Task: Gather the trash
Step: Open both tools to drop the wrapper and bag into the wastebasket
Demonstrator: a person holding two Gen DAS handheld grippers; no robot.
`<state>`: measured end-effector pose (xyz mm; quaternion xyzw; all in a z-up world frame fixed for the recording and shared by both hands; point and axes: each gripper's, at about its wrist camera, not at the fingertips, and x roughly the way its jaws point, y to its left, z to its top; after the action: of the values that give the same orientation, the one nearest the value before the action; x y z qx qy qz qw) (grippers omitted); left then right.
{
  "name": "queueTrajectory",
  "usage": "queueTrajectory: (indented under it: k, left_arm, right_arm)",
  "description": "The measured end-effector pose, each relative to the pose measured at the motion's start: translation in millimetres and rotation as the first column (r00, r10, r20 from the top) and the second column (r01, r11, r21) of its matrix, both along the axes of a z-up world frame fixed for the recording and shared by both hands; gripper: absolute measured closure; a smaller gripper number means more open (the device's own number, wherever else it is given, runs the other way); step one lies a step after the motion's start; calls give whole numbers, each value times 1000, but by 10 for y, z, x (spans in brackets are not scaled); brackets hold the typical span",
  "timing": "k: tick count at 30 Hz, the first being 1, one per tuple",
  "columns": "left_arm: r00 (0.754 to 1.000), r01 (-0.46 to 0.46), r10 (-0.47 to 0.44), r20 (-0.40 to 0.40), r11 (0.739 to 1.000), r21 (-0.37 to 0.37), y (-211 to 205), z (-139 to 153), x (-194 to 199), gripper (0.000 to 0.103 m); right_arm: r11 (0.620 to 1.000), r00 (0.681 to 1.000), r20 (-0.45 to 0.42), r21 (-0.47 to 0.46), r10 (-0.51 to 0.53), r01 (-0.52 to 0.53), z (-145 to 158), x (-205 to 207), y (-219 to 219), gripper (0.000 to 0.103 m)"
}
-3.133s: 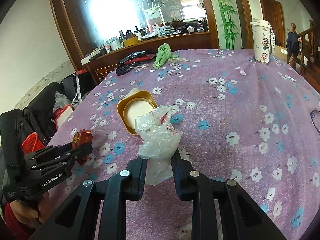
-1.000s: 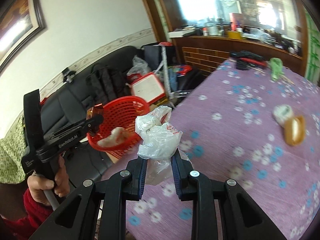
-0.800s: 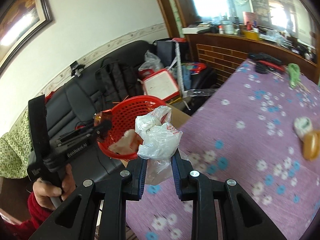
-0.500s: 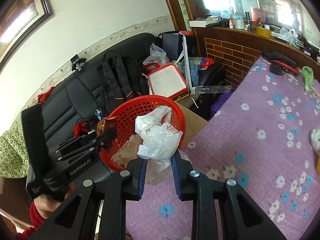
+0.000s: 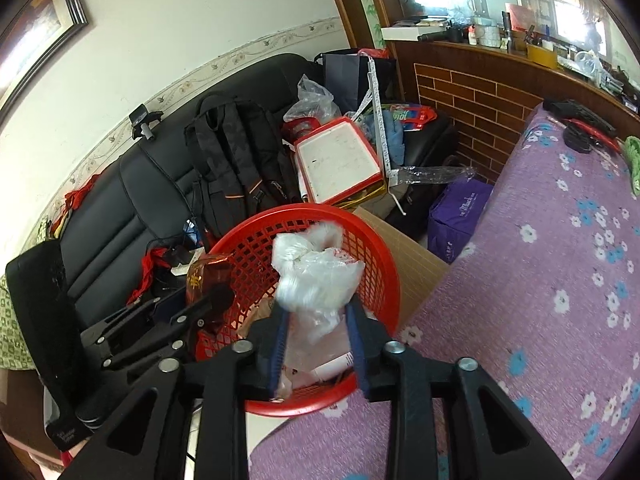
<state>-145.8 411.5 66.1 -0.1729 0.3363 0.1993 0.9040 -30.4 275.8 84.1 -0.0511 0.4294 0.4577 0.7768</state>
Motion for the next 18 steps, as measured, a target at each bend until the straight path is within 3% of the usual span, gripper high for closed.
queueTrajectory:
  k: [2,4,11,15,18]
  left_arm:
    - [1000,0,0,2,1000,-5,8,3,-3,69]
    - [1000,-3,3,9,1000,-7,0,16,-25,51]
    - [999,17,-17,45,1000,9,-213,124,-83,46]
    - [996,56,-59,63,997,49,-511,214,-47,37]
    - [992,105,-110,58,991,83,-817,222,33,36]
  right_arm:
    - [1000,1000,2,6,0,0,12,-4,-52,70]
    - [1000,1000,4,17,-17,17,48,5,-151,70]
    - [995,997,-1,62,-83,83,148,27,-690,67]
    - [988,991,1,73,-134,133,143,35,-1054,65]
    - [982,985,-14,77,-173,173,93,44,-1347,64]
